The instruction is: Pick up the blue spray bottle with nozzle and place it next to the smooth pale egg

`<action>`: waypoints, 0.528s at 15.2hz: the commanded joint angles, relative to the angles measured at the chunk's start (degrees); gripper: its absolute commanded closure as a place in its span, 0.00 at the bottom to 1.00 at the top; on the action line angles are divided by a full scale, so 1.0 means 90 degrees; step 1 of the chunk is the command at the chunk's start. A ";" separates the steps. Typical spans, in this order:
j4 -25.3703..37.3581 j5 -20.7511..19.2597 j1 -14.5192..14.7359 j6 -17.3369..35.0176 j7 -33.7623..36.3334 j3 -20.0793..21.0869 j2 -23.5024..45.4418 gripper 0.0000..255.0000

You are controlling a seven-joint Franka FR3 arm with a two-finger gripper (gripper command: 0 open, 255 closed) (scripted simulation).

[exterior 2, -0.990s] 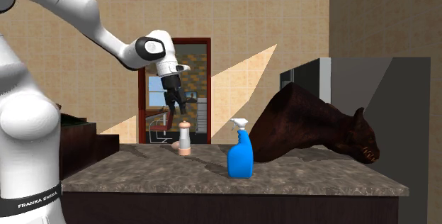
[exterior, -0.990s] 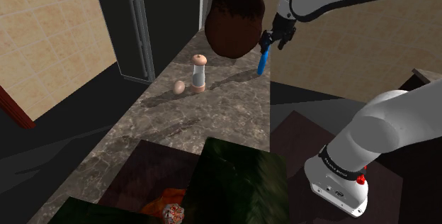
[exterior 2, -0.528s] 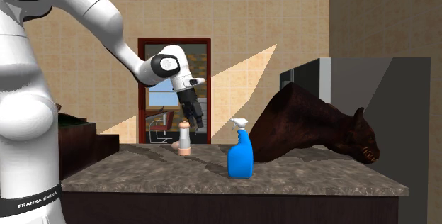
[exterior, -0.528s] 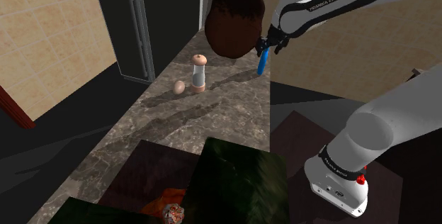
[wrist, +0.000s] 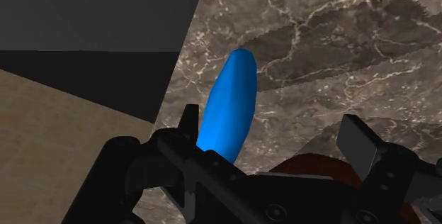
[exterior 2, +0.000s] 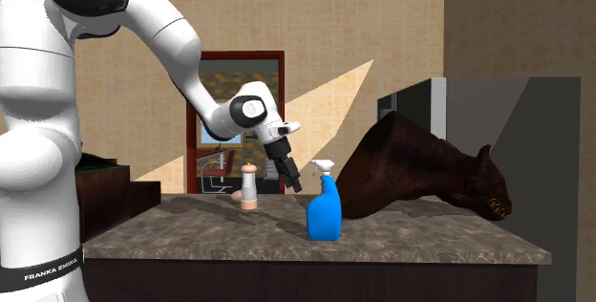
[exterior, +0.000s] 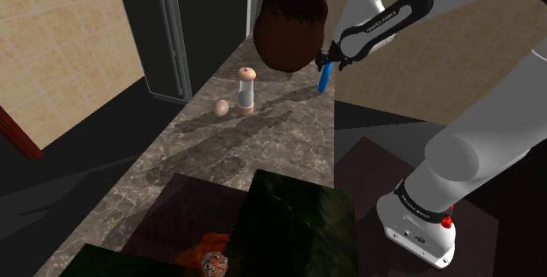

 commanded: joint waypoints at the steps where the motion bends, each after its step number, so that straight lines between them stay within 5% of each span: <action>1: 0.0205 -0.0270 -0.0116 0.0327 0.0395 -0.0102 0.0413 0.00; 8: 0.0445 -0.0538 -0.0149 0.0781 0.0653 -0.0230 0.1072 0.00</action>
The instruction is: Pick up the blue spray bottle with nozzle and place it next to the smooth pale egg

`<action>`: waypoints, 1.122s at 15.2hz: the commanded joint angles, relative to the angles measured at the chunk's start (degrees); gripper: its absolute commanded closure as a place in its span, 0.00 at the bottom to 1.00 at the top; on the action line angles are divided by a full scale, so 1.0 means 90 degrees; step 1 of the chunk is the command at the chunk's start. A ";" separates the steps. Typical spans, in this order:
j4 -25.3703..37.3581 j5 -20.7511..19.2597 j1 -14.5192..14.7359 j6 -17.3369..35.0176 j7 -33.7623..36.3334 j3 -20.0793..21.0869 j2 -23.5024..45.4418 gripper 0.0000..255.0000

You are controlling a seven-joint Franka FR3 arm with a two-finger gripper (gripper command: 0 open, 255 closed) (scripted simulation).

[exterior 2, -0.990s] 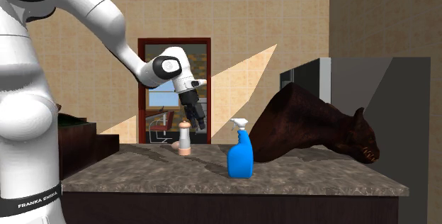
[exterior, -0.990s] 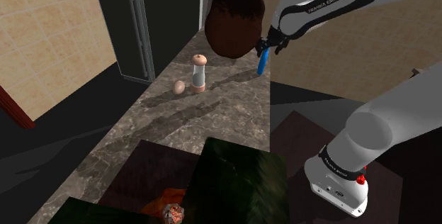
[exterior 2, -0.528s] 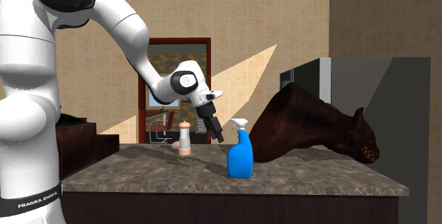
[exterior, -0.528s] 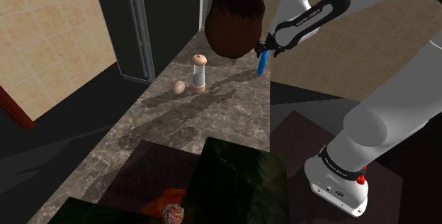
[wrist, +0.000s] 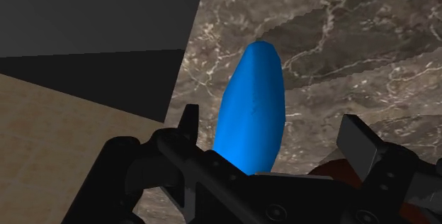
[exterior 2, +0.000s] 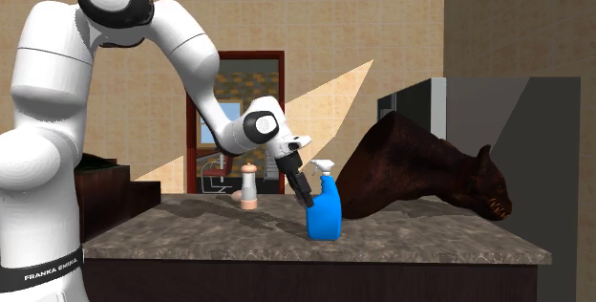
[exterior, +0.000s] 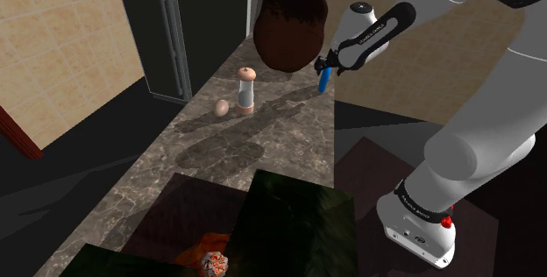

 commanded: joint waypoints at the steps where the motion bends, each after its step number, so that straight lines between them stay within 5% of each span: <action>1: 0.0091 -0.0087 -0.0003 0.0155 0.0077 -0.0043 0.0237 0.00; 9: 0.0091 -0.0085 -0.0001 0.0154 0.0076 -0.0045 0.0237 0.00; 10: 0.0091 -0.0085 -0.0001 0.0154 0.0076 -0.0045 0.0237 1.00; 17: 0.0091 -0.0087 0.0002 0.0151 0.0081 -0.0044 0.0236 1.00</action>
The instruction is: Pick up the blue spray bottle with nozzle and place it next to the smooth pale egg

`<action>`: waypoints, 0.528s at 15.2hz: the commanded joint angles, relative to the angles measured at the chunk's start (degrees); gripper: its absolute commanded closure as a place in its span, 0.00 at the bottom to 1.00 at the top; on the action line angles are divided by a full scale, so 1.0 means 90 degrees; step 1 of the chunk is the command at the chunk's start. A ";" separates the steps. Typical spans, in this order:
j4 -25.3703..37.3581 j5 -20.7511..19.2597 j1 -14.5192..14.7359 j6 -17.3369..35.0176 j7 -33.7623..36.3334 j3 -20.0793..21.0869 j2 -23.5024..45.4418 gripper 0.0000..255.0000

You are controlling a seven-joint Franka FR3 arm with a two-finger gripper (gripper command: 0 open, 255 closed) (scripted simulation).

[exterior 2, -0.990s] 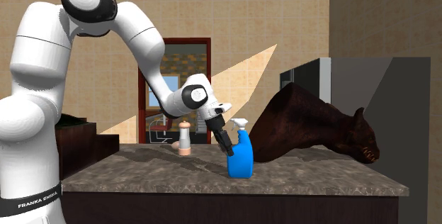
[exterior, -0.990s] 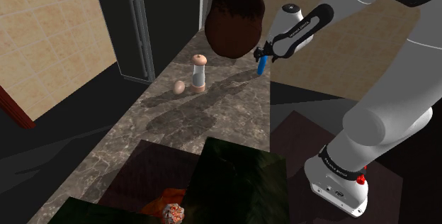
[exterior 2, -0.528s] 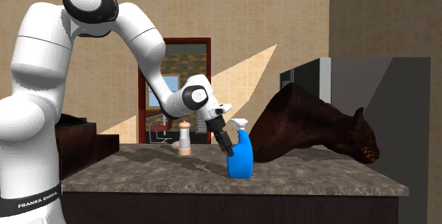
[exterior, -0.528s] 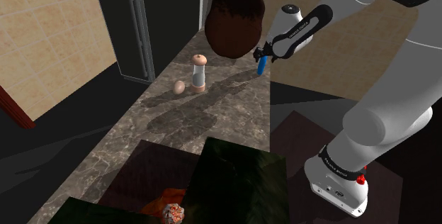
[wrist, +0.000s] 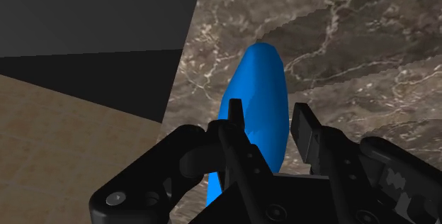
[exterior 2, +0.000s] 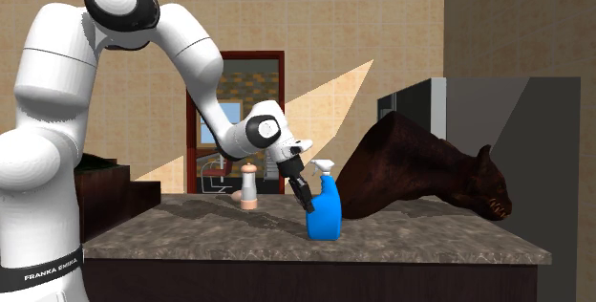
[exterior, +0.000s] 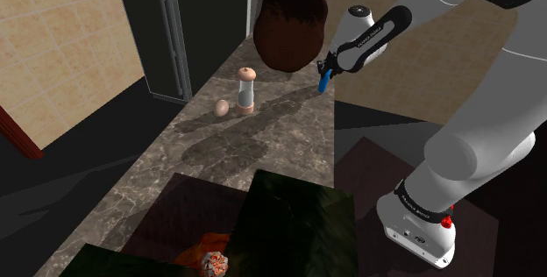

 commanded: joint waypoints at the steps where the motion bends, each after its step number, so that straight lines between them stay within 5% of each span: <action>1: 0.0001 0.0001 -0.0002 -0.0003 0.0000 -0.0003 0.0003 1.00; 8: 0.0039 0.0372 -0.0069 -0.0454 -0.0375 0.0135 -0.0419 1.00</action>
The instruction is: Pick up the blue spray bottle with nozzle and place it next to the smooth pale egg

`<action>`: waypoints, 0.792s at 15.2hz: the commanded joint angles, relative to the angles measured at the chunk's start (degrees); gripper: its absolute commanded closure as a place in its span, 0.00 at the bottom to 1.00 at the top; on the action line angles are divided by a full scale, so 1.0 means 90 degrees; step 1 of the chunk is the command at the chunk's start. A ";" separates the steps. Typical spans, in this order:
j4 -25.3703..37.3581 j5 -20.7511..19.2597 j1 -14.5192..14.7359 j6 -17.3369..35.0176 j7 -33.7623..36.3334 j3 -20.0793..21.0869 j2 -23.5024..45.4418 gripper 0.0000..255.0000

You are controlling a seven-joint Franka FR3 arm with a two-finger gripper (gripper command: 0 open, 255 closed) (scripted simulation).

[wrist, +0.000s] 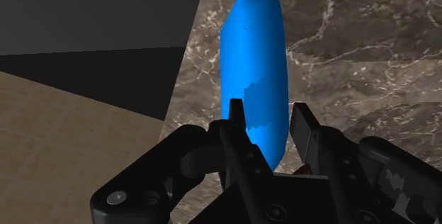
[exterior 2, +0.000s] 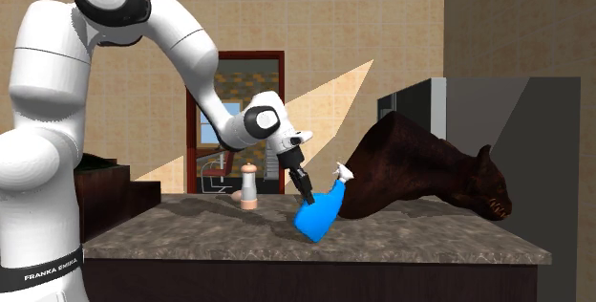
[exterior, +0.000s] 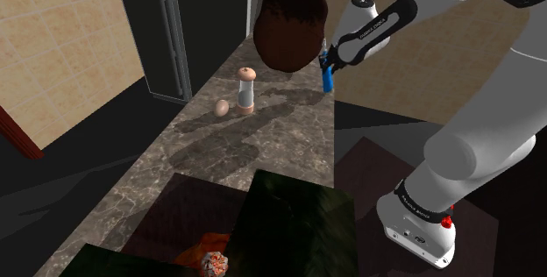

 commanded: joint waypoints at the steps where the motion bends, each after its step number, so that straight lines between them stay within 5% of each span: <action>1: 0.0019 0.0114 -0.0012 -0.0151 -0.0114 0.0035 -0.0134 1.00; 12: 0.0265 0.0614 0.0001 -0.1028 -0.0623 0.0131 -0.0785 1.00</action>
